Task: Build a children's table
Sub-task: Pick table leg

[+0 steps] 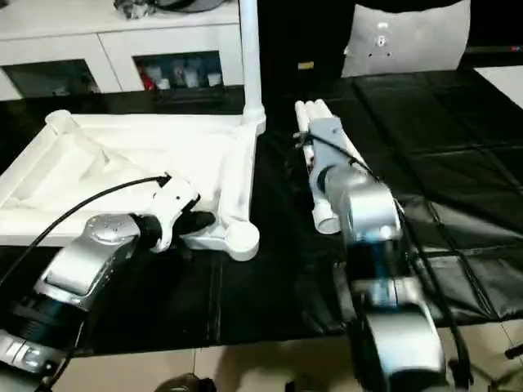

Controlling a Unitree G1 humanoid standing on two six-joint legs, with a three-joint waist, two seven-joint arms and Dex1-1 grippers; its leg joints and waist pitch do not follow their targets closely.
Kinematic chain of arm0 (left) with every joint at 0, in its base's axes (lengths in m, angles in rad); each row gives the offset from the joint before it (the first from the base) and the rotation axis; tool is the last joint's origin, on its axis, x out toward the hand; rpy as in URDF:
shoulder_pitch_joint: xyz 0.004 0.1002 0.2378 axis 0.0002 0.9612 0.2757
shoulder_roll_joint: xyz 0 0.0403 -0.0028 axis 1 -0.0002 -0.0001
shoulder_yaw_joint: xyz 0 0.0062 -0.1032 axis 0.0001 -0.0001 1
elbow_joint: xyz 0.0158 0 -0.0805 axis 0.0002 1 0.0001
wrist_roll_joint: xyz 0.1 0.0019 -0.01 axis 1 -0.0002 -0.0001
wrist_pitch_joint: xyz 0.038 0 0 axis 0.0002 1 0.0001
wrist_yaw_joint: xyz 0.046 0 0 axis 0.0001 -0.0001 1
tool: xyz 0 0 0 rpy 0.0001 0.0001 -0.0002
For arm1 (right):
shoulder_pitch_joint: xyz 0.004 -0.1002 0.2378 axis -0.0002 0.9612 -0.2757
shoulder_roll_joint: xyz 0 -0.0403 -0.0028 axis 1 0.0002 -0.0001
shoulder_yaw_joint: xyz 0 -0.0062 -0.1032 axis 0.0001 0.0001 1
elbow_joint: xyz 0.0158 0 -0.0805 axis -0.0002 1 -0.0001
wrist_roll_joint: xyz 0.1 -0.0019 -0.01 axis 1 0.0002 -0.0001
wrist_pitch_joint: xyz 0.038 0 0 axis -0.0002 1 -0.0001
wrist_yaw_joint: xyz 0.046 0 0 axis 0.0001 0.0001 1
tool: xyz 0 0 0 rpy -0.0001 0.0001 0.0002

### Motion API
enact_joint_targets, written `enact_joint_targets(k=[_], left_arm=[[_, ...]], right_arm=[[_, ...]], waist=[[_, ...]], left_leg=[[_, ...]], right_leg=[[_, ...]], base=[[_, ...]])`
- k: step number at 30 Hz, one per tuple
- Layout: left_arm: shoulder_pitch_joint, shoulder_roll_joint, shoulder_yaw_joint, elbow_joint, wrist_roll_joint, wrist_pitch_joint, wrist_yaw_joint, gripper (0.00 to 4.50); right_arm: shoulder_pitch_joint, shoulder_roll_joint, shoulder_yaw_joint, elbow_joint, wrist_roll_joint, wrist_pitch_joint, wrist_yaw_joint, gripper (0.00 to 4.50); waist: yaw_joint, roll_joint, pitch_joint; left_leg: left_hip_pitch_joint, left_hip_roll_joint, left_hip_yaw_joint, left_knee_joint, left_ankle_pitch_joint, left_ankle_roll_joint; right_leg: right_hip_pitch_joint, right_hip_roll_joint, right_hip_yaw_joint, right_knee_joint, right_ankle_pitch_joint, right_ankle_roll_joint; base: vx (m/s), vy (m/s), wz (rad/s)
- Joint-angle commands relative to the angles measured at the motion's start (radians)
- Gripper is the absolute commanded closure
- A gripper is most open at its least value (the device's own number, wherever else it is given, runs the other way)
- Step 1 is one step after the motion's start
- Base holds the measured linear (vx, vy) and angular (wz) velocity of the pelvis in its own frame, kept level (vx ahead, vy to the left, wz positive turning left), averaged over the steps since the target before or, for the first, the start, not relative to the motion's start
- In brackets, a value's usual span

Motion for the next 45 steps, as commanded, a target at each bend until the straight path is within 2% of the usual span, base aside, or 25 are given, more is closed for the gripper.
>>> enact_joint_targets(k=[1,3,4,5,7,8,9,10,12,17,19,20,23,26,29,31,33,34,35,36,42,45], left_arm=[[0.011,0.034,0.04,-0.088,-0.047,0.012,-0.051,4.28],[0.022,0.049,0.046,-0.128,-0.069,0.032,-0.072,4.16],[0.038,0.069,0.056,-0.186,-0.1,0.073,-0.097,4.05],[0.055,0.091,0.064,-0.248,-0.131,0.115,-0.121,4.05],[0.073,0.114,0.074,-0.319,-0.161,0.16,-0.142,3.96],[0.077,0.121,0.074,-0.336,-0.166,0.169,-0.146,3.84],[0.08,0.125,0.078,-0.35,-0.169,0.177,-0.148,3.7],[0.083,0.132,0.082,-0.366,-0.174,0.188,-0.149,3.66],[0.086,0.137,0.085,-0.379,-0.179,0.197,-0.149,3.49],[0.104,0.161,0.09,-0.439,-0.201,0.25,-0.14,3.17],[0.108,0.167,0.093,-0.468,-0.213,0.282,-0.135,2.85],[0.108,0.167,0.093,-0.47,-0.214,0.285,-0.135,2.85],[0.109,0.172,0.088,-0.484,-0.218,0.3,-0.132,2.49],[0.112,0.175,0.085,-0.496,-0.225,0.312,-0.132,2.43],[0.112,0.18,0.077,-0.512,-0.233,0.333,-0.131,2.02],[0.111,0.182,0.072,-0.519,-0.239,0.343,-0.128,1.98],[0.109,0.181,0.071,-0.524,-0.242,0.35,-0.126,1.7],[0.108,0.181,0.07,-0.527,-0.244,0.354,-0.124,1.7],[0.106,0.177,0.07,-0.529,-0.247,0.358,-0.122,1.53],[0.105,0.176,0.069,-0.529,-0.247,0.36,-0.121,1.46],[0.11,0.179,0.062,-0.532,-0.245,0.363,-0.108,1.02],[0.105,0.181,0.059,-0.529,-0.246,0.363,-0.106,0.87]], right_arm=[[-0.035,-0.008,0.0,0.085,0.006,-0.01,0.019,0.0],[-0.052,-0.01,0.0,0.12,0.003,-0.023,0.022,0.0],[-0.07,-0.016,0.012,0.161,-0.001,-0.033,0.04,0.0],[-0.091,-0.019,0.025,0.212,-0.007,-0.037,0.061,0.0],[-0.125,-0.02,0.032,0.3,-0.02,-0.054,0.063,0.0],[-0.135,-0.021,0.031,0.327,-0.027,-0.064,0.052,0.0],[-0.146,-0.021,0.03,0.358,-0.029,-0.078,0.045,0.0],[-0.157,-0.022,0.032,0.386,-0.032,-0.088,0.042,0.0],[-0.167,-0.022,0.033,0.411,-0.034,-0.098,0.043,0.0],[-0.204,-0.028,0.045,0.509,-0.042,-0.124,0.058,0.0],[-0.211,-0.029,0.044,0.537,-0.048,-0.124,0.06,0.0],[-0.21,-0.03,0.044,0.537,-0.049,-0.123,0.061,0.0],[-0.198,-0.031,0.038,0.521,-0.039,-0.108,0.064,0.0],[-0.192,-0.033,0.026,0.509,-0.026,-0.096,0.059,0.0],[-0.179,-0.038,0.022,0.494,-0.021,-0.074,0.066,0.0],[-0.174,-0.04,0.022,0.488,-0.018,-0.061,0.073,0.0],[-0.169,-0.042,0.02,0.478,-0.015,-0.047,0.076,0.0],[-0.166,-0.044,0.019,0.47,-0.014,-0.04,0.078,0.0],[-0.161,-0.046,0.005,0.453,-0.004,-0.028,0.074,0.0],[-0.159,-0.047,-0.001,0.447,0.001,-0.023,0.072,0.0],[-0.106,-0.055,0.04,0.372,-0.02,-0.017,0.1,0.0],[-0.101,-0.054,0.022,0.358,-0.008,-0.005,0.084,0.0]], waist=[[0.006,-0.014,-0.082],[0.008,-0.011,-0.084],[0.007,-0.012,-0.083],[0.005,-0.018,-0.082],[0.006,-0.015,-0.077],[0.005,-0.019,-0.075],[0.006,-0.017,-0.074],[0.004,-0.026,-0.073],[0.005,-0.02,-0.074],[0.002,-0.026,-0.078],[0.003,-0.026,-0.08],[0.002,-0.028,-0.08],[0.004,-0.03,-0.083],[0.004,-0.028,-0.083],[0.004,-0.023,-0.084],[0.004,-0.023,-0.084],[0.005,-0.024,-0.084],[0.004,-0.024,-0.084],[0.003,-0.031,-0.083],[0.004,-0.031,-0.083],[0.005,-0.031,-0.086],[0.004,-0.029,-0.084]], left_leg=[[0.014,0.042,-0.018,-0.056,-0.105,0.031],[0.014,0.044,-0.019,-0.056,-0.103,0.026],[0.015,0.044,-0.018,-0.055,-0.11,0.023],[0.016,0.045,-0.017,-0.057,-0.119,0.022],[0.015,0.043,-0.016,-0.057,-0.131,0.026],[0.015,0.043,-0.016,-0.057,-0.138,0.023],[0.016,0.044,-0.016,-0.058,-0.147,0.02],[0.018,0.042,-0.014,-0.059,-0.159,0.018],[0.018,0.044,-0.015,-0.059,-0.162,0.011],[0.018,0.044,-0.016,-0.059,-0.173,0.001],[0.017,0.045,-0.016,-0.058,-0.165,0.0],[0.017,0.044,-0.015,-0.058,-0.167,0.0],[0.015,0.043,-0.014,-0.056,-0.161,0.002],[0.016,0.043,-0.015,-0.056,-0.162,0.003],[0.016,0.042,-0.015,-0.056,-0.169,-0.004],[0.016,0.041,-0.015,-0.056,-0.171,-0.004],[0.016,0.042,-0.015,-0.056,-0.171,-0.004],[0.016,0.041,-0.016,-0.056,-0.172,-0.005],[0.016,0.041,-0.014,-0.056,-0.175,-0.005],[0.016,0.041,-0.015,-0.056,-0.173,-0.005],[0.013,0.041,-0.015,-0.055,-0.146,0.0],[0.016,0.04,-0.015,-0.054,-0.163,-0.004]], right_leg=[[0.057,-0.082,0.052,-0.077,-0.18,-0.204],[0.058,-0.082,0.051,-0.071,-0.17,-0.214],[0.057,-0.081,0.051,-0.068,-0.168,-0.218],[0.057,-0.083,0.05,-0.068,-0.176,-0.226],[0.055,-0.08,0.05,-0.073,-0.206,-0.227],[0.055,-0.081,0.051,-0.074,-0.226,-0.224],[0.053,-0.081,0.05,-0.076,-0.243,-0.22],[0.052,-0.08,0.051,-0.079,-0.268,-0.211],[0.052,-0.081,0.051,-0.077,-0.275,-0.204],[0.053,-0.079,0.051,-0.074,-0.261,-0.201],[0.053,-0.079,0.051,-0.071,-0.24,-0.21],[0.053,-0.077,0.05,-0.071,-0.24,-0.211],[0.055,-0.076,0.051,-0.069,-0.229,-0.207],[0.054,-0.075,0.051,-0.07,-0.228,-0.207],[0.055,-0.074,0.05,-0.069,-0.219,-0.209],[0.055,-0.073,0.05,-0.069,-0.216,-0.21],[0.055,-0.074,0.05,-0.07,-0.219,-0.208],[0.056,-0.073,0.05,-0.069,-0.222,-0.209],[0.055,-0.073,0.05,-0.072,-0.229,-0.206],[0.057,-0.074,0.05,-0.071,-0.233,-0.204],[0.057,-0.074,0.05,-0.07,-0.222,-0.195],[0.055,-0.074,0.05,-0.074,-0.251,-0.194]], base=[[0.0,0.0,0.0],[0.0,0.0,0.0],[0.0,0.0,0.0],[0.0,0.0,0.0],[0.0,0.0,0.0],[0.0,0.0,0.0],[0.0,0.0,0.0],[0.0,0.0,0.0],[0.0,0.0,0.0],[0.0,0.0,0.0],[0.0,0.0,0.0],[0.0,0.0,0.0],[0.0,0.0,0.0],[0.0,0.0,0.0],[0.0,0.0,0.0],[0.0,0.0,0.0],[0.0,0.0,0.0],[0.0,0.0,0.0],[0.0,0.0,0.0],[0.0,0.0,0.0],[0.0,0.0,0.0],[0.0,0.0,0.0]])
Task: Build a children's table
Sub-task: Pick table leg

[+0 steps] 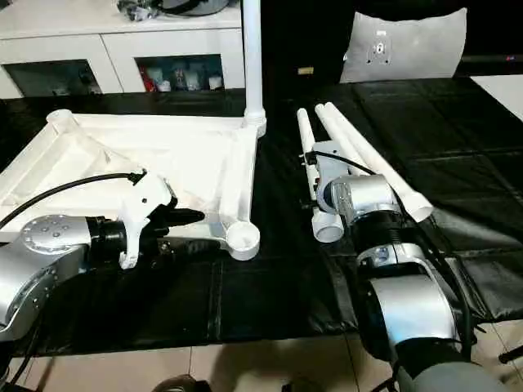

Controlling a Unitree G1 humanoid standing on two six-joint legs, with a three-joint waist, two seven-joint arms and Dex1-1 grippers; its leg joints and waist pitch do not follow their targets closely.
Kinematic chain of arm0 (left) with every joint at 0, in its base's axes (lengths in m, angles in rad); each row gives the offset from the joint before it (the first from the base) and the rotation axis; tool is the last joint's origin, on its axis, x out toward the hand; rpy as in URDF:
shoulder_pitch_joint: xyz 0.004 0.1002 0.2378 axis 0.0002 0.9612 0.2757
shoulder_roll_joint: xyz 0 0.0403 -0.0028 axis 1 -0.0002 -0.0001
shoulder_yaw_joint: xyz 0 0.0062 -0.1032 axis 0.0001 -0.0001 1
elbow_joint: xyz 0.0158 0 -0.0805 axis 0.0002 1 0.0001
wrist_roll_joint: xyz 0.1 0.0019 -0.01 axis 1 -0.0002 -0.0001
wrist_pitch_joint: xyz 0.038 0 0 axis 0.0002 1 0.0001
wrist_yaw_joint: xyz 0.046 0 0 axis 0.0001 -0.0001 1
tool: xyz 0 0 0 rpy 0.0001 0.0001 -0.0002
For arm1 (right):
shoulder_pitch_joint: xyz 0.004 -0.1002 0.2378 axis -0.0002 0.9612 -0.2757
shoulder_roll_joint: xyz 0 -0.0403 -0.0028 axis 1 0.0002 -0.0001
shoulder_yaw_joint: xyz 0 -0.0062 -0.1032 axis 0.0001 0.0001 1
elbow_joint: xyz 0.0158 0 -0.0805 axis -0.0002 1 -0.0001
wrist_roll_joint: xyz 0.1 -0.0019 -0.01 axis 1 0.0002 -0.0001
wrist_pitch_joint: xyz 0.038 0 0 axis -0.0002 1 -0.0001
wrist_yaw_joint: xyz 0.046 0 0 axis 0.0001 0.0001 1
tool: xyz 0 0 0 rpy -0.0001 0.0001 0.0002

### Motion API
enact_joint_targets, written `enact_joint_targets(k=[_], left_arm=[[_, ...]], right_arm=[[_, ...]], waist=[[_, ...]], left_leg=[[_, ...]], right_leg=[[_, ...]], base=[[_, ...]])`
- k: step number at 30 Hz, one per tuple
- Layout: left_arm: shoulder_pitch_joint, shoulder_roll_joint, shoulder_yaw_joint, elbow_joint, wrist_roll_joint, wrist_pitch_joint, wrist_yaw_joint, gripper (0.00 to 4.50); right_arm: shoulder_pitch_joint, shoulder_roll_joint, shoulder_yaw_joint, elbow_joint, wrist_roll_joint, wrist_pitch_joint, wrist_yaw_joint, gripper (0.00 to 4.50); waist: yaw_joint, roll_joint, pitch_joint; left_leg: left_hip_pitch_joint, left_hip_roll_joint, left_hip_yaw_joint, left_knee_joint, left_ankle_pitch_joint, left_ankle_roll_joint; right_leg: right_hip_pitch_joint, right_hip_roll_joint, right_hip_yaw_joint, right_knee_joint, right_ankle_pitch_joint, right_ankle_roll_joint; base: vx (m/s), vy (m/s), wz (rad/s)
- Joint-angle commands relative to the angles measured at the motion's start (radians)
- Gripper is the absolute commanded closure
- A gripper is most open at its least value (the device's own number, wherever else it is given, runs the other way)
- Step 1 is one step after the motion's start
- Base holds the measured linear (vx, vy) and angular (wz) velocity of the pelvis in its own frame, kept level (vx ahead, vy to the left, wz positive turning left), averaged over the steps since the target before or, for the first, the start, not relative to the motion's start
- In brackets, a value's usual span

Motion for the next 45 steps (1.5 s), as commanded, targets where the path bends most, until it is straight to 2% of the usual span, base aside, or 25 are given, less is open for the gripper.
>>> enact_joint_targets(k=[1,5,6,9,11,13,15,18,20,31,33,34,36,37,38,40,42,43,45], left_arm=[[-0.009,0.009,-0.007,-0.014,-0.003,0.008,0.004,0.67],[-0.015,0.012,-0.014,-0.014,-0.004,0.007,0.001,0.45],[-0.016,0.013,-0.015,-0.013,-0.004,0.005,0.002,0.35],[-0.024,0.019,-0.023,-0.007,0.002,-0.004,0.003,0.14],[-0.028,0.024,-0.028,-0.003,0.01,-0.012,0.004,0.04],[-0.03,0.024,-0.028,-0.002,0.01,-0.013,0.004,0.04],[-0.031,0.025,-0.028,-0.002,0.009,-0.013,0.002,0.0],[-0.028,0.029,-0.029,-0.007,0.005,-0.013,0.0,0.0],[-0.026,0.034,-0.033,-0.009,0.003,-0.016,-0.002,0.0],[-0.042,0.028,-0.036,0.008,0.01,-0.037,0.01,0.0],[-0.042,0.025,-0.036,0.01,0.01,-0.04,0.013,0.0],[-0.04,0.023,-0.035,0.012,0.011,-0.044,0.016,0.0],[-0.035,0.016,-0.031,0.014,0.012,-0.052,0.025,0.0],[-0.034,0.01,-0.03,0.015,0.016,-0.06,0.033,0.0],[-0.033,0.005,-0.029,0.016,0.021,-0.066,0.042,0.0],[-0.032,0.0,-0.027,0.018,0.025,-0.071,0.05,0.0],[-0.027,-0.024,-0.01,0.031,0.04,-0.096,0.092,0.0],[-0.026,-0.034,-0.002,0.035,0.043,-0.105,0.106,0.0],[-0.027,-0.048,0.009,0.043,0.048,-0.118,0.126,0.0]], right_arm=[[0.007,0.002,-0.006,-0.025,0.014,0.024,-0.004,0.0],[0.011,0.003,-0.004,-0.034,0.017,0.061,0.001,0.0],[0.011,0.003,-0.004,-0.032,0.018,0.064,0.003,0.0],[0.015,0.005,-0.006,-0.022,0.024,0.08,0.017,0.0],[0.025,0.005,-0.019,-0.033,0.04,0.094,0.026,0.28],[0.029,0.005,-0.021,-0.038,0.044,0.097,0.029,0.28],[0.035,0.003,-0.021,-0.044,0.047,0.099,0.033,0.6],[0.037,0.003,-0.021,-0.046,0.051,0.099,0.036,0.72],[0.038,0.003,-0.025,-0.05,0.054,0.101,0.038,1.01],[0.057,0.004,-0.075,-0.091,0.083,0.112,0.014,1.99],[0.061,0.007,-0.085,-0.099,0.088,0.114,0.009,2.04],[0.069,0.012,-0.097,-0.118,0.096,0.119,0.001,2.35],[0.088,0.018,-0.107,-0.155,0.106,0.122,-0.011,2.43],[0.098,0.019,-0.106,-0.171,0.108,0.119,-0.012,2.49],[0.111,0.023,-0.113,-0.189,0.112,0.102,-0.017,2.6],[0.122,0.027,-0.122,-0.204,0.116,0.085,-0.026,2.63],[0.183,0.054,-0.158,-0.294,0.121,-0.036,-0.07,2.65],[0.203,0.059,-0.16,-0.323,0.117,-0.069,-0.081,2.66],[0.225,0.061,-0.157,-0.361,0.115,-0.093,-0.079,2.66]], waist=[[0.001,-0.009,-0.078],[0.001,-0.008,-0.08],[0.001,-0.004,-0.08],[0.001,-0.006,-0.079],[0.002,-0.008,-0.079],[0.002,-0.009,-0.079],[0.002,-0.008,-0.079],[0.002,-0.007,-0.079],[0.002,-0.007,-0.079],[0.001,-0.004,-0.081],[0.001,-0.005,-0.08],[0.0,-0.003,-0.081],[0.0,-0.004,-0.081],[0.001,-0.01,-0.082],[0.001,-0.006,-0.082],[0.001,-0.006,-0.081],[0.0,-0.006,-0.078],[0.0,-0.003,-0.078],[-0.003,-0.005,-0.08]], left_leg=[[0.015,0.04,-0.016,-0.061,-0.166,-0.005],[0.014,0.039,-0.016,-0.061,-0.16,-0.006],[0.015,0.039,-0.016,-0.06,-0.163,-0.007],[0.014,0.039,-0.017,-0.061,-0.172,-0.008],[0.014,0.04,-0.017,-0.061,-0.168,-0.009],[0.014,0.039,-0.016,-0.061,-0.165,-0.009],[0.015,0.04,-0.017,-0.061,-0.167,-0.009],[0.015,0.04,-0.017,-0.061,-0.167,-0.012],[0.015,0.039,-0.017,-0.061,-0.169,-0.012],[0.016,0.039,-0.017,-0.06,-0.163,-0.015],[0.015,0.039,-0.017,-0.06,-0.162,-0.014],[0.015,0.038,-0.016,-0.06,-0.159,-0.014],[0.014,0.038,-0.016,-0.06,-0.157,-0.012],[0.014,0.039,-0.015,-0.06,-0.148,-0.011],[0.015,0.04,-0.017,-0.061,-0.146,-0.011],[0.016,0.04,-0.016,-0.061,-0.156,-0.013],[0.016,0.04,-0.016,-0.063,-0.178,-0.018],[0.02,0.04,-0.016,-0.063,-0.187,-0.021],[0.019,0.038,-0.018,-0.064,-0.186,-0.024]], right_leg=[[0.053,-0.073,0.05,-0.079,-0.255,-0.19],[0.054,-0.072,0.05,-0.077,-0.236,-0.191],[0.053,-0.072,0.05,-0.078,-0.234,-0.192],[0.054,-0.072,0.049,-0.078,-0.234,-0.195],[0.054,-0.074,0.05,-0.078,-0.24,-0.193],[0.055,-0.073,0.05,-0.077,-0.239,-0.191],[0.054,-0.074,0.05,-0.078,-0.247,-0.19],[0.054,-0.073,0.05,-0.078,-0.249,-0.188],[0.054,-0.073,0.05,-0.078,-0.25,-0.188],[0.055,-0.073,0.05,-0.078,-0.241,-0.187],[0.055,-0.072,0.05,-0.078,-0.237,-0.187],[0.056,-0.072,0.05,-0.078,-0.227,-0.187],[0.056,-0.071,0.049,-0.079,-0.224,-0.186],[0.058,-0.072,0.05,-0.079,-0.219,-0.182],[0.056,-0.072,0.049,-0.077,-0.221,-0.185],[0.055,-0.073,0.049,-0.08,-0.237,-0.179],[0.053,-0.074,0.05,-0.086,-0.279,-0.159],[0.05,-0.074,0.05,-0.09,-0.301,-0.147],[0.052,-0.072,0.049,-0.088,-0.304,-0.143]], base=[[0.0,0.0,0.0],[0.0,0.0,0.0],[0.0,0.0,0.0],[0.0,0.0,0.0],[0.0,0.0,0.0],[0.0,0.0,0.0],[0.0,0.0,0.0],[0.0,0.0,0.0],[0.0,0.0,0.0],[0.0,0.0,0.0],[0.0,0.0,0.0],[0.0,0.0,0.0],[0.0,0.0,0.0],[0.0,0.0,0.0],[0.0,0.0,0.0],[0.0,0.0,0.0],[0.0,0.0,0.0],[0.0,0.0,0.0],[0.0,0.0,0.0]])
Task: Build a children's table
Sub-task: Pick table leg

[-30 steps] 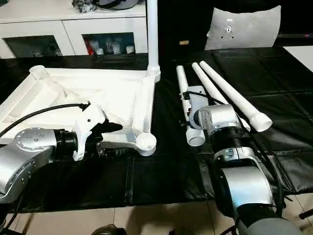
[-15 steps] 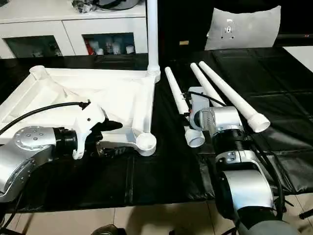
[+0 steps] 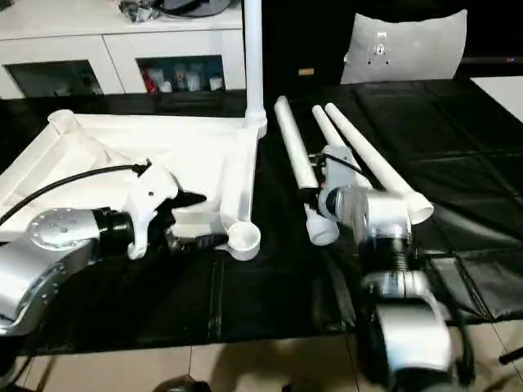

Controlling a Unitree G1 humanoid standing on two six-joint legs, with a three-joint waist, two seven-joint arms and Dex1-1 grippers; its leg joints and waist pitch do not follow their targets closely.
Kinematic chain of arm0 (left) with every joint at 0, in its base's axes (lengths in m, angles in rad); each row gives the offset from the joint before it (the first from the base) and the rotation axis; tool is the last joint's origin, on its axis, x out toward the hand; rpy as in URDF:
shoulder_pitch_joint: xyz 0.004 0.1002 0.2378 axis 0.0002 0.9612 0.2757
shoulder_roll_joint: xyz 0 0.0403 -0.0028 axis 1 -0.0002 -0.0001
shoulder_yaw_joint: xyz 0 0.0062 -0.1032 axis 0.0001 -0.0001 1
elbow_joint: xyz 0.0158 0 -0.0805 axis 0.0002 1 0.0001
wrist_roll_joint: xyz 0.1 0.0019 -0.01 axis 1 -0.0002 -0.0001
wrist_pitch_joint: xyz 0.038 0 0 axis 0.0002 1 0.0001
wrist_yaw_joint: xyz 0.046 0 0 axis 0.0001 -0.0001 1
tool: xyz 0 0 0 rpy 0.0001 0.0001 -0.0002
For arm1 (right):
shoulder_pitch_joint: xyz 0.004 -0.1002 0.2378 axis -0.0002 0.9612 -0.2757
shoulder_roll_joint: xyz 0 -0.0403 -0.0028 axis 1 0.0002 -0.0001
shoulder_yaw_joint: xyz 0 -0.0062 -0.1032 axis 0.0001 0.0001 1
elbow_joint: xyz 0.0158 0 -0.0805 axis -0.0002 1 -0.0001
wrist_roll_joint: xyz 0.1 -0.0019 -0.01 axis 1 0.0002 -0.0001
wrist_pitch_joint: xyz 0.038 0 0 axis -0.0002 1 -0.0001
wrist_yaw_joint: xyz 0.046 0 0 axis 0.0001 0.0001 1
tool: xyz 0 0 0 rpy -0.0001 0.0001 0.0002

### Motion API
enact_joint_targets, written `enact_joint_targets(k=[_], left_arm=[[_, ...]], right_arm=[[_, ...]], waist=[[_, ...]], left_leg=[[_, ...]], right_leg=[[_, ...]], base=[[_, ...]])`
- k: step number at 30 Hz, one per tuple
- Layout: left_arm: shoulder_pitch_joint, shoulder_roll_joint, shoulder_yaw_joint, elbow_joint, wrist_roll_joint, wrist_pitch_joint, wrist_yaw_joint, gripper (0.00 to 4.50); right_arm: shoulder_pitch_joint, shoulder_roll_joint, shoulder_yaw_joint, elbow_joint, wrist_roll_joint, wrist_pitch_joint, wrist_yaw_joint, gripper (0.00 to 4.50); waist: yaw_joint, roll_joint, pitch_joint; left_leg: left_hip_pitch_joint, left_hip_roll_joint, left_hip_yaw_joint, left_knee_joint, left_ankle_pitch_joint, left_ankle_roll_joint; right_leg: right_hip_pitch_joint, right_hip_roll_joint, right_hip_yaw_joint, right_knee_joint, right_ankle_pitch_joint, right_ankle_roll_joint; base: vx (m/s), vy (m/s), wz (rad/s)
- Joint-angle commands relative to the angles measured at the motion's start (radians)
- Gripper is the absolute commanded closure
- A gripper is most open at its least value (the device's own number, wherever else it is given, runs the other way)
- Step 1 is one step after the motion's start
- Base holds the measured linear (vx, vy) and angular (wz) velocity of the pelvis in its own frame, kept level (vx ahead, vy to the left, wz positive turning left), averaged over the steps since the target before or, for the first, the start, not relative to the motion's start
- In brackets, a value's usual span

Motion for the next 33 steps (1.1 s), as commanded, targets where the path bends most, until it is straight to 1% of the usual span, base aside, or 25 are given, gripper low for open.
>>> enact_joint_targets(k=[1,2,3,5,6,7,8,9,10,11,12,13,14,15,18,19,20,22,23,25,26,27,29,32,33], left_arm=[[0.002,-0.012,0.031,0.011,0.017,-0.022,0.035,0.0],[-0.005,-0.036,0.046,0.027,0.019,-0.037,0.064,0.0],[-0.01,-0.054,0.056,0.036,0.016,-0.051,0.079,0.0],[-0.015,-0.072,0.064,0.042,0.005,-0.062,0.081,0.0],[-0.025,-0.097,0.074,0.049,-0.01,-0.077,0.087,0.0],[-0.035,-0.113,0.082,0.053,-0.022,-0.074,0.091,0.0],[-0.041,-0.121,0.085,0.056,-0.029,-0.072,0.094,0.0],[-0.061,-0.147,0.104,0.062,-0.055,-0.064,0.101,0.0],[-0.075,-0.16,0.116,0.066,-0.069,-0.052,0.108,0.0],[-0.076,-0.161,0.117,0.067,-0.07,-0.051,0.109,0.0],[-0.095,-0.179,0.133,0.073,-0.089,-0.037,0.116,0.0],[-0.136,-0.222,0.177,0.088,-0.135,-0.003,0.142,0.0],[-0.148,-0.237,0.192,0.093,-0.15,0.006,0.151,0.0],[-0.173,-0.266,0.224,0.102,-0.186,0.027,0.168,0.0],[-0.21,-0.32,0.277,0.112,-0.258,0.053,0.195,0.0],[-0.223,-0.344,0.299,0.115,-0.296,0.068,0.209,0.0],[-0.238,-0.37,0.32,0.119,-0.338,0.083,0.226,0.0],[-0.261,-0.412,0.356,0.126,-0.394,0.103,0.254,0.0],[-0.276,-0.442,0.381,0.135,-0.432,0.119,0.278,0.0],[-0.299,-0.48,0.414,0.144,-0.487,0.146,0.306,0.0],[-0.307,-0.497,0.428,0.146,-0.518,0.156,0.318,0.0],[-0.318,-0.517,0.446,0.15,-0.558,0.162,0.333,0.0],[-0.333,-0.545,0.473,0.153,-0.623,0.173,0.355,0.0],[-0.349,-0.552,0.479,0.152,-0.659,0.2,0.367,0.0],[-0.346,-0.544,0.46,0.15,-0.636,0.209,0.358,0.0]], right_arm=[[0.022,-0.001,-0.004,-0.059,0.002,-0.039,-0.002,2.66],[0.052,0.01,-0.022,-0.136,0.027,-0.035,0.009,2.66],[0.069,0.024,-0.047,-0.187,0.052,-0.029,0.008,2.66],[0.083,0.044,-0.085,-0.24,0.097,-0.024,0.018,2.67],[0.103,0.073,-0.133,-0.302,0.161,-0.042,0.039,2.67],[0.117,0.087,-0.153,-0.337,0.202,-0.064,0.066,2.67],[0.128,0.093,-0.159,-0.357,0.226,-0.083,0.078,2.67],[0.149,0.094,-0.151,-0.389,0.254,-0.124,0.116,2.67],[0.16,0.089,-0.136,-0.409,0.268,-0.136,0.154,2.67],[0.161,0.089,-0.135,-0.411,0.27,-0.138,0.158,2.67],[0.171,0.091,-0.132,-0.436,0.298,-0.144,0.195,2.67],[0.183,0.106,-0.15,-0.489,0.379,-0.136,0.268,2.67],[0.188,0.108,-0.154,-0.505,0.399,-0.13,0.287,2.67],[0.2,0.11,-0.157,-0.537,0.44,-0.113,0.333,2.67],[0.226,0.108,-0.156,-0.592,0.513,-0.076,0.405,2.67],[0.236,0.105,-0.155,-0.606,0.546,-0.063,0.428,2.67],[0.246,0.098,-0.149,-0.616,0.571,-0.057,0.45,2.67],[0.262,0.088,-0.138,-0.631,0.603,-0.05,0.48,2.67],[0.272,0.082,-0.129,-0.639,0.615,-0.045,0.498,2.67],[0.283,0.078,-0.119,-0.648,0.632,-0.036,0.52,2.67],[0.289,0.076,-0.11,-0.652,0.632,-0.036,0.531,2.67],[0.294,0.075,-0.1,-0.653,0.629,-0.037,0.54,2.67],[0.301,0.072,-0.085,-0.657,0.625,-0.038,0.552,2.67],[0.31,0.058,-0.054,-0.664,0.615,-0.045,0.562,2.67],[0.315,0.047,-0.031,-0.667,0.594,-0.06,0.567,2.67]], waist=[[-0.002,-0.004,-0.078],[-0.001,0.002,-0.078],[-0.004,-0.001,-0.077],[-0.002,-0.001,-0.079],[-0.002,0.004,-0.08],[0.002,0.012,-0.082],[0.001,0.008,-0.081],[0.006,0.023,-0.083],[0.006,0.022,-0.082],[0.004,0.016,-0.081],[0.004,0.013,-0.081],[0.005,0.018,-0.08],[0.011,0.018,-0.081],[0.009,0.014,-0.08],[0.016,0.015,-0.083],[0.014,0.01,-0.084],[0.016,0.005,-0.083],[0.018,0.008,-0.083],[0.021,0.003,-0.082],[0.027,0.001,-0.083],[0.027,0.002,-0.083],[0.03,-0.001,-0.081],[0.037,0.0,-0.081],[0.041,0.002,-0.082],[0.042,0.001,-0.083]], left_leg=[[0.015,0.037,-0.017,-0.067,-0.192,-0.022],[0.018,0.038,-0.017,-0.065,-0.198,-0.022],[0.014,0.036,-0.017,-0.067,-0.2,-0.017],[0.015,0.037,-0.018,-0.068,-0.201,-0.01],[0.015,0.037,-0.018,-0.069,-0.199,-0.005],[0.017,0.039,-0.021,-0.069,-0.2,-0.003],[0.015,0.041,-0.021,-0.07,-0.202,0.0],[0.016,0.039,-0.023,-0.069,-0.199,0.0],[0.016,0.039,-0.022,-0.068,-0.203,-0.001],[0.015,0.037,-0.021,-0.068,-0.206,0.001],[0.012,0.037,-0.02,-0.067,-0.201,0.006],[0.012,0.033,-0.015,-0.063,-0.199,0.018],[0.014,0.033,-0.017,-0.061,-0.201,0.022],[0.006,0.033,-0.02,-0.065,-0.187,0.03],[0.007,0.035,-0.021,-0.062,-0.168,0.041],[0.002,0.034,-0.022,-0.062,-0.153,0.044],[0.003,0.034,-0.021,-0.062,-0.155,0.048],[0.004,0.031,-0.018,-0.058,-0.148,0.051],[0.004,0.032,-0.018,-0.059,-0.146,0.053],[0.0,0.031,-0.02,-0.059,-0.135,0.057],[0.001,0.031,-0.019,-0.058,-0.137,0.057],[0.003,0.03,-0.018,-0.058,-0.142,0.059],[0.001,0.029,-0.018,-0.058,-0.134,0.056],[0.004,0.033,-0.021,-0.06,-0.134,0.054],[0.004,0.035,-0.022,-0.062,-0.134,0.054]], right_leg=[[0.05,-0.07,0.048,-0.09,-0.302,-0.148],[0.047,-0.07,0.049,-0.091,-0.303,-0.147],[0.051,-0.068,0.049,-0.094,-0.304,-0.141],[0.051,-0.07,0.05,-0.094,-0.305,-0.135],[0.05,-0.069,0.049,-0.095,-0.296,-0.135],[0.05,-0.072,0.049,-0.09,-0.284,-0.136],[0.049,-0.071,0.048,-0.093,-0.278,-0.137],[0.05,-0.072,0.047,-0.088,-0.265,-0.142],[0.05,-0.071,0.046,-0.09,-0.254,-0.148],[0.051,-0.069,0.046,-0.092,-0.253,-0.152],[0.053,-0.07,0.046,-0.092,-0.248,-0.154],[0.054,-0.071,0.047,-0.096,-0.27,-0.156],[0.053,-0.073,0.046,-0.098,-0.281,-0.155],[0.058,-0.071,0.043,-0.097,-0.288,-0.151],[0.056,-0.071,0.041,-0.101,-0.303,-0.143],[0.06,-0.072,0.04,-0.096,-0.292,-0.148],[0.058,-0.071,0.04,-0.101,-0.299,-0.147],[0.056,-0.071,0.039,-0.104,-0.318,-0.144],[0.056,-0.072,0.04,-0.108,-0.332,-0.14],[0.057,-0.072,0.037,-0.109,-0.347,-0.127],[0.055,-0.071,0.037,-0.11,-0.356,-0.122],[0.053,-0.071,0.037,-0.115,-0.38,-0.112],[0.054,-0.071,0.036,-0.117,-0.399,-0.098],[0.051,-0.07,0.036,-0.117,-0.39,-0.087],[0.05,-0.07,0.036,-0.116,-0.384,-0.083]], base=[[0.0,0.0,0.0],[0.0,0.0,0.0],[0.0,0.0,0.0],[0.0,0.0,0.0],[0.0,0.0,0.0],[0.0,0.0,0.0],[0.0,0.0,0.0],[0.0,0.0,0.0],[0.0,0.0,0.0],[0.0,0.0,0.0],[0.0,0.0,0.0],[0.0,0.0,0.0],[0.0,0.0,0.0],[0.0,0.0,0.0],[0.0,0.0,0.0],[0.0,0.0,0.0],[0.0,0.0,0.0],[0.0,0.0,0.0],[0.0,0.0,0.0],[0.0,0.0,0.0],[0.0,0.0,0.0],[0.0,0.0,0.0],[0.0,0.0,0.0],[0.0,0.0,0.0],[0.0,0.0,0.0]])
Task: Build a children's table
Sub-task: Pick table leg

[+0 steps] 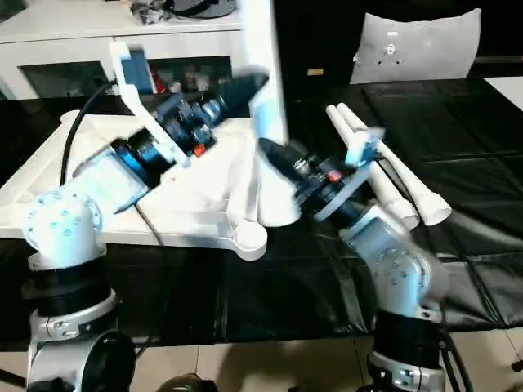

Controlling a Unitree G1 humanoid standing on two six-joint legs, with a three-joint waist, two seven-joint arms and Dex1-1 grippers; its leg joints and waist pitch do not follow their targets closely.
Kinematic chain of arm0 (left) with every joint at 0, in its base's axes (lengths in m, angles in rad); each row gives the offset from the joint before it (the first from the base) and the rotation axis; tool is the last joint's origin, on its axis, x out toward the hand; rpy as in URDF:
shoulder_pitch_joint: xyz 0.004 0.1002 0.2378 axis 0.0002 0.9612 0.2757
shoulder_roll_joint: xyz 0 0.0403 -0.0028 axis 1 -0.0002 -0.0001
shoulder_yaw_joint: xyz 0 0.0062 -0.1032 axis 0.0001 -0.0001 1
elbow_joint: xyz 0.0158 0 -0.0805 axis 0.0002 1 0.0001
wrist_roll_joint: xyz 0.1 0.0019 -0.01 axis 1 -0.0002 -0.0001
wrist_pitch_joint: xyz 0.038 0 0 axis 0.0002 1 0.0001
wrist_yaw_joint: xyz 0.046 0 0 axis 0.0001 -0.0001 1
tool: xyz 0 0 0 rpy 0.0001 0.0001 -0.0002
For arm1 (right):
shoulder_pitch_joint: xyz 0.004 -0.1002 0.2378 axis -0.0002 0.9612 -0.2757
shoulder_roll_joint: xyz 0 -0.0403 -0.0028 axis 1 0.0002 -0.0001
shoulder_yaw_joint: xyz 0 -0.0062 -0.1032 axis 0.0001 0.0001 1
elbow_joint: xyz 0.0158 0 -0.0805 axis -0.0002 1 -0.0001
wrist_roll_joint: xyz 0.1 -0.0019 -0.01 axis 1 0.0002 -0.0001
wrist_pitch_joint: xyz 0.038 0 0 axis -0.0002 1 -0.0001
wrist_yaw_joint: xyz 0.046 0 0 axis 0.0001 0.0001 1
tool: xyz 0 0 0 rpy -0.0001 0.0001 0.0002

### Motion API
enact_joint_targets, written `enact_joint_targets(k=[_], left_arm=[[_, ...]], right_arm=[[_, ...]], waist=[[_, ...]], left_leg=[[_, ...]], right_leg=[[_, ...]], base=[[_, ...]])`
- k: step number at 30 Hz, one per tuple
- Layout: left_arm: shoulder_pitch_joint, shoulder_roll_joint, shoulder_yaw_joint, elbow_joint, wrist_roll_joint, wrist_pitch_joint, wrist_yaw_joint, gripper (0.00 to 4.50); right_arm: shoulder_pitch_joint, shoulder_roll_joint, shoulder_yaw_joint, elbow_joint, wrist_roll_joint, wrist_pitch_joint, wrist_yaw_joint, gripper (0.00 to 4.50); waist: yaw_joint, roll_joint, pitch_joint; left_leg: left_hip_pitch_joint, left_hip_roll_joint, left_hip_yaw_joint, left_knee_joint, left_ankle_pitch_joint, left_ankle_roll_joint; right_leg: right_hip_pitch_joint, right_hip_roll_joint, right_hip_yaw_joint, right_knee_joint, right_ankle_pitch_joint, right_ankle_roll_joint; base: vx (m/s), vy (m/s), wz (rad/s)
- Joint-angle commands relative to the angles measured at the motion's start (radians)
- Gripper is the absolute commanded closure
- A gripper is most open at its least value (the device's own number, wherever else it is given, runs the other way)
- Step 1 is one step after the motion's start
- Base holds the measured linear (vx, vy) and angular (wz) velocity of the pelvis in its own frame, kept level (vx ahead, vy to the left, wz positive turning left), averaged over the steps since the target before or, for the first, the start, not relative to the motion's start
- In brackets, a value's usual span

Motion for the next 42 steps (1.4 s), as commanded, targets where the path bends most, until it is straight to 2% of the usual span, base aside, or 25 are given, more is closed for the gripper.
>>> enact_joint_targets(k=[1,4,5,8,9,10,11,12,13,15,16,17,19,21,23,25,26,29,30,32,34,36,38,41,42], left_arm=[[-0.008,0.019,-0.047,-0.002,0.041,0.04,0.007,0.0],[0.01,0.042,-0.094,-0.007,0.091,0.033,0.0,0.0],[0.025,0.051,-0.12,-0.001,0.135,0.013,0.023,0.0],[0.073,0.083,-0.191,0.01,0.245,-0.06,0.063,0.0],[0.077,0.083,-0.193,0.01,0.252,-0.068,0.07,0.0],[0.09,0.08,-0.198,0.009,0.274,-0.093,0.101,0.0],[0.096,0.076,-0.196,0.004,0.287,-0.108,0.119,0.0],[0.099,0.071,-0.193,0.0,0.293,-0.116,0.13,0.0],[0.103,0.067,-0.189,-0.007,0.296,-0.119,0.138,0.18],[0.114,0.039,-0.17,-0.021,0.306,-0.129,0.169,0.29],[0.123,0.02,-0.167,-0.032,0.318,-0.157,0.185,0.36],[0.133,0.008,-0.174,-0.044,0.332,-0.186,0.2,0.36],[0.14,-0.009,-0.176,-0.048,0.336,-0.208,0.213,0.36],[0.155,-0.029,-0.193,-0.055,0.344,-0.235,0.225,0.36],[0.167,-0.034,-0.217,-0.058,0.359,-0.25,0.225,0.36],[0.178,-0.034,-0.246,-0.061,0.391,-0.273,0.224,0.36],[0.18,-0.033,-0.251,-0.063,0.397,-0.277,0.223,0.36],[0.195,-0.012,-0.284,-0.069,0.433,-0.299,0.21,0.36],[0.203,0.006,-0.302,-0.069,0.451,-0.303,0.204,0.36],[0.218,0.028,-0.328,-0.067,0.477,-0.313,0.196,0.52],[0.222,0.028,-0.327,-0.067,0.478,-0.315,0.198,0.79],[0.224,0.024,-0.321,-0.065,0.477,-0.317,0.205,0.83],[0.222,0.023,-0.316,-0.061,0.481,-0.329,0.203,1.17],[0.222,0.024,-0.317,-0.056,0.484,-0.341,0.201,1.3],[0.223,0.025,-0.317,-0.056,0.484,-0.342,0.201,1.62]], right_arm=[[0.014,-0.028,0.099,-0.05,-0.068,-0.048,0.018,2.67],[0.021,-0.034,0.137,-0.064,-0.106,-0.072,0.015,2.68],[0.021,-0.019,0.154,-0.071,-0.139,-0.104,-0.01,2.68],[0.034,-0.002,0.217,-0.073,-0.25,-0.2,-0.062,2.68],[0.036,0.0,0.224,-0.07,-0.265,-0.214,-0.07,2.68],[0.041,0.006,0.252,-0.055,-0.324,-0.271,-0.099,2.68],[0.042,0.009,0.268,-0.043,-0.359,-0.308,-0.123,2.68],[0.042,0.01,0.278,-0.034,-0.38,-0.332,-0.139,2.68],[0.043,0.012,0.286,-0.028,-0.401,-0.354,-0.157,2.68],[0.044,0.028,0.29,-0.004,-0.445,-0.41,-0.204,2.68],[0.047,0.026,0.311,0.024,-0.509,-0.477,-0.238,2.68],[0.055,0.019,0.336,0.043,-0.552,-0.528,-0.245,2.68],[0.058,0.018,0.347,0.057,-0.581,-0.563,-0.26,2.68],[0.065,0.032,0.353,0.076,-0.595,-0.601,-0.276,2.68],[0.067,0.045,0.355,0.096,-0.597,-0.626,-0.285,2.68],[0.067,0.058,0.359,0.119,-0.605,-0.665,-0.298,2.68],[0.067,0.06,0.36,0.124,-0.607,-0.674,-0.301,2.68],[0.064,0.062,0.372,0.141,-0.615,-0.709,-0.299,2.68],[0.061,0.063,0.376,0.146,-0.616,-0.72,-0.294,2.68],[0.055,0.067,0.379,0.152,-0.608,-0.737,-0.279,2.68],[0.054,0.068,0.379,0.153,-0.607,-0.741,-0.278,2.68],[0.052,0.071,0.379,0.16,-0.608,-0.751,-0.281,2.68],[0.048,0.068,0.387,0.176,-0.613,-0.772,-0.278,2.68],[0.045,0.066,0.39,0.187,-0.617,-0.789,-0.275,2.68],[0.045,0.066,0.39,0.188,-0.617,-0.79,-0.275,2.68]], waist=[[0.006,-0.015,-0.077],[0.005,-0.013,-0.08],[0.004,-0.007,-0.08],[0.0,-0.009,-0.081],[0.0,-0.007,-0.081],[-0.002,-0.005,-0.08],[-0.004,-0.009,-0.08],[-0.004,-0.006,-0.079],[-0.004,-0.006,-0.08],[-0.005,-0.008,-0.077],[-0.005,-0.014,-0.076],[-0.005,-0.013,-0.076],[-0.005,-0.012,-0.076],[-0.006,-0.018,-0.075],[-0.007,-0.015,-0.075],[-0.009,-0.019,-0.074],[-0.009,-0.015,-0.074],[-0.009,-0.02,-0.073],[-0.008,-0.017,-0.074],[-0.011,-0.017,-0.073],[-0.01,-0.02,-0.074],[-0.011,-0.02,-0.073],[-0.01,-0.02,-0.073],[-0.01,-0.023,-0.074],[-0.01,-0.022,-0.074]], left_leg=[[0.009,0.037,-0.022,-0.064,-0.133,0.045],[0.009,0.039,-0.025,-0.067,-0.127,0.045],[0.007,0.041,-0.026,-0.068,-0.127,0.047],[0.008,0.044,-0.027,-0.068,-0.13,0.039],[0.007,0.045,-0.027,-0.069,-0.134,0.038],[0.008,0.045,-0.026,-0.069,-0.141,0.028],[0.007,0.043,-0.025,-0.069,-0.145,0.028],[0.008,0.044,-0.025,-0.069,-0.152,0.021],[0.009,0.045,-0.025,-0.07,-0.16,0.019],[0.009,0.044,-0.023,-0.07,-0.175,0.019],[0.008,0.044,-0.024,-0.071,-0.174,0.022],[0.006,0.046,-0.025,-0.071,-0.177,0.023],[0.006,0.045,-0.024,-0.07,-0.182,0.029],[0.004,0.044,-0.023,-0.071,-0.18,0.038],[0.005,0.045,-0.023,-0.071,-0.187,0.045],[0.003,0.046,-0.024,-0.073,-0.189,0.051],[0.006,0.048,-0.025,-0.073,-0.193,0.05],[0.005,0.047,-0.024,-0.073,-0.199,0.051],[0.005,0.048,-0.025,-0.074,-0.196,0.051],[0.005,0.047,-0.024,-0.074,-0.199,0.052],[0.006,0.048,-0.024,-0.074,-0.197,0.052],[0.007,0.049,-0.023,-0.074,-0.198,0.05],[0.007,0.048,-0.022,-0.073,-0.2,0.049],[0.005,0.048,-0.023,-0.074,-0.194,0.05],[0.005,0.048,-0.023,-0.074,-0.192,0.052]], right_leg=[[0.049,-0.069,0.039,-0.106,-0.379,-0.078],[0.051,-0.072,0.04,-0.103,-0.347,-0.075],[0.05,-0.073,0.041,-0.103,-0.333,-0.083],[0.05,-0.075,0.041,-0.099,-0.305,-0.091],[0.05,-0.076,0.043,-0.099,-0.302,-0.094],[0.049,-0.075,0.043,-0.1,-0.295,-0.097],[0.051,-0.075,0.043,-0.1,-0.294,-0.098],[0.05,-0.076,0.043,-0.099,-0.295,-0.099],[0.049,-0.078,0.044,-0.098,-0.297,-0.104],[0.048,-0.078,0.044,-0.101,-0.312,-0.112],[0.049,-0.078,0.045,-0.102,-0.313,-0.111],[0.049,-0.079,0.044,-0.102,-0.317,-0.11],[0.049,-0.079,0.046,-0.102,-0.321,-0.105],[0.051,-0.079,0.046,-0.102,-0.318,-0.104],[0.048,-0.079,0.046,-0.104,-0.328,-0.103],[0.048,-0.077,0.046,-0.104,-0.332,-0.096],[0.046,-0.078,0.046,-0.104,-0.334,-0.096],[0.047,-0.078,0.047,-0.105,-0.338,-0.093],[0.047,-0.078,0.048,-0.102,-0.331,-0.095],[0.046,-0.077,0.048,-0.102,-0.333,-0.091],[0.046,-0.078,0.049,-0.1,-0.329,-0.096],[0.045,-0.077,0.048,-0.101,-0.32,-0.104],[0.045,-0.078,0.049,-0.1,-0.316,-0.11],[0.047,-0.078,0.049,-0.098,-0.305,-0.111],[0.047,-0.078,0.049,-0.098,-0.304,-0.11]], base=[[0.0,0.0,0.0],[0.0,0.0,0.0],[0.0,0.0,0.0],[0.0,0.0,0.0],[0.0,0.0,0.0],[0.0,0.0,0.0],[0.0,0.0,0.0],[0.0,0.0,0.0],[0.0,0.0,0.0],[0.0,0.0,0.0],[0.0,0.0,0.0],[0.0,0.0,0.0],[0.0,0.0,0.0],[0.0,0.0,0.0],[0.0,0.0,0.0],[0.0,0.0,0.0],[0.0,0.0,0.0],[0.0,0.0,0.0],[0.0,0.0,0.0],[0.0,0.0,0.0],[0.0,0.0,0.0],[0.0,0.0,0.0],[0.0,0.0,0.0],[0.0,0.0,0.0],[0.0,0.0,0.0]])
